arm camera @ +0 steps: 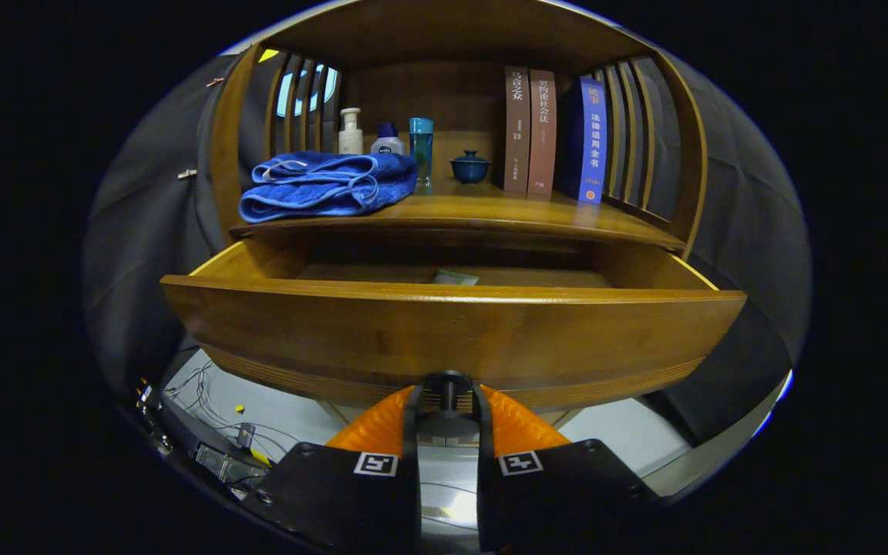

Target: Pull open the drawer, take out the items inside it, and place them on the countertop above the cabinet.

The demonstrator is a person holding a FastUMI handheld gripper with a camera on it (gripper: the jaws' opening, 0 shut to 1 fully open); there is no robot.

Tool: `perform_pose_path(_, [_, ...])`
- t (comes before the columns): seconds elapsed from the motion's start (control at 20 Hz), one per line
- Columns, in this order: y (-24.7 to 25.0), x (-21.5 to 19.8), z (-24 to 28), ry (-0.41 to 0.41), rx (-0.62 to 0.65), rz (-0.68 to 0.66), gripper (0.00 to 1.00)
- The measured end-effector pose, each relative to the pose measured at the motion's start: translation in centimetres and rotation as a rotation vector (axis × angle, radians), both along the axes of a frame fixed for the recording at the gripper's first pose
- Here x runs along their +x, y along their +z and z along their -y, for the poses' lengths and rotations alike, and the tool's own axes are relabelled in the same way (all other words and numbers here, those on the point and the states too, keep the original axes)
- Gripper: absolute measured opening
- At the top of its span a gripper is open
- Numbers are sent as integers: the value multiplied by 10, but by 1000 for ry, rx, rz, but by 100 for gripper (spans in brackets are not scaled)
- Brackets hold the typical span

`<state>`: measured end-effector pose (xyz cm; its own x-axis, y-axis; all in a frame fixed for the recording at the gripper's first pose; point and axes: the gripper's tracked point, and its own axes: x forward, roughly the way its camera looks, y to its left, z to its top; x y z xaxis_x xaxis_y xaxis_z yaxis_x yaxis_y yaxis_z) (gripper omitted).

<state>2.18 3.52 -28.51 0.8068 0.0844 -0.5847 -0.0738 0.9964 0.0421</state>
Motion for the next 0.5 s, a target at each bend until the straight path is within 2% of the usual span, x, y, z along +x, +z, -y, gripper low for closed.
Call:
perform_pose_path(0.3, [4,-50,0,10,17,-40,33])
perform_pose_path(0.5, [2,-70,1,8,14,-72,32])
